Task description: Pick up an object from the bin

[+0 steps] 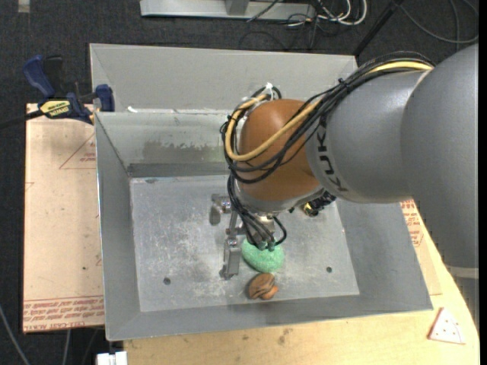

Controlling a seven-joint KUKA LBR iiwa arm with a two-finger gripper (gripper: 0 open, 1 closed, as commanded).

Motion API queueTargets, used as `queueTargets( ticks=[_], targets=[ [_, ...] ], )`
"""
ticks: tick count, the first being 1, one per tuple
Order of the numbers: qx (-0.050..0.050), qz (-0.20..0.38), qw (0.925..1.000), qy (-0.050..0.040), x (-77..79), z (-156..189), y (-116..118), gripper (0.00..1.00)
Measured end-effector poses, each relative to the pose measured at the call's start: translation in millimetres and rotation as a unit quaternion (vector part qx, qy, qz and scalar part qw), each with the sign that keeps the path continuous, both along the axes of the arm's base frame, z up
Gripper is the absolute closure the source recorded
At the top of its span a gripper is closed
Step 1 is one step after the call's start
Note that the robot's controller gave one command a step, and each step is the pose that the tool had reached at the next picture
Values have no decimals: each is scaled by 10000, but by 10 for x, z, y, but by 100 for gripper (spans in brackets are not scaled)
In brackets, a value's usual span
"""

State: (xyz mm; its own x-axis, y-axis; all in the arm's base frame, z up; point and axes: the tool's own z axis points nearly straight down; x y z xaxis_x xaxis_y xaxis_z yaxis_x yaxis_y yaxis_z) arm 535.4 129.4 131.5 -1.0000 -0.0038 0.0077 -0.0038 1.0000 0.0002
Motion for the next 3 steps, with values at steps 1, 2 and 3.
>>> queueTargets(
  ticks=[1, 2, 3],
  targets=[
    [6, -14, 10000, -35, 15, 45, -5, 0],
    [14, -306, 9995, -28, 147, 244, -322, 0],
    [8, -190, 9998, -103, 421, 89, -807, 0]
  ],
)
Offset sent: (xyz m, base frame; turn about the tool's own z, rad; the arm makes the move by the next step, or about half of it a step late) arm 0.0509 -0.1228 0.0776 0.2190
